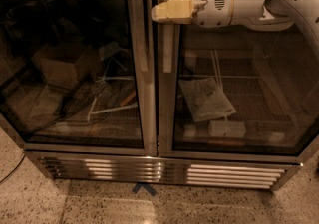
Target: Place blue chip bag into bottom drawer
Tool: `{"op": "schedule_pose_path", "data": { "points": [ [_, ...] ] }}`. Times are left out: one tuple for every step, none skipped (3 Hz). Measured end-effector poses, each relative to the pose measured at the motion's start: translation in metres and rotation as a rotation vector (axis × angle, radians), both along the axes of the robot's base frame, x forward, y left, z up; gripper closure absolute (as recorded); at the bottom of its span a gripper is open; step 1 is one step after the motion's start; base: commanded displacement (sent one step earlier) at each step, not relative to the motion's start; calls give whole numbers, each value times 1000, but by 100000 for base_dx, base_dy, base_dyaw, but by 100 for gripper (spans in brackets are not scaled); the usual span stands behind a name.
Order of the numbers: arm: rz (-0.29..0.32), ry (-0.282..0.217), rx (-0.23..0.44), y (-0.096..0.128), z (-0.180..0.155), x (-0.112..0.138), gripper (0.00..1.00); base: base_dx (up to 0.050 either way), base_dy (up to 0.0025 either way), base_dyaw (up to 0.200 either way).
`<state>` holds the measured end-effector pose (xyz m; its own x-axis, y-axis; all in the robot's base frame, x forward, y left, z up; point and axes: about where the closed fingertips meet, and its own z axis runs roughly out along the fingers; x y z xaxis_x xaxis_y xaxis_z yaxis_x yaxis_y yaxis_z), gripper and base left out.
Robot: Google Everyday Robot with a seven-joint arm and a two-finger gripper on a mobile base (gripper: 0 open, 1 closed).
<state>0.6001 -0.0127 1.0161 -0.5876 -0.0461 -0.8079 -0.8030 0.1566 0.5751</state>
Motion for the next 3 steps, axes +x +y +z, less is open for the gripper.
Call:
{"op": "schedule_pose_path", "data": {
  "points": [
    [3, 6, 4, 0, 0, 0, 100, 0, 0, 0],
    [3, 6, 4, 0, 0, 0, 100, -5000, 0, -1],
    [3, 6, 4, 0, 0, 0, 100, 5006, -4, 83]
  ]
}}
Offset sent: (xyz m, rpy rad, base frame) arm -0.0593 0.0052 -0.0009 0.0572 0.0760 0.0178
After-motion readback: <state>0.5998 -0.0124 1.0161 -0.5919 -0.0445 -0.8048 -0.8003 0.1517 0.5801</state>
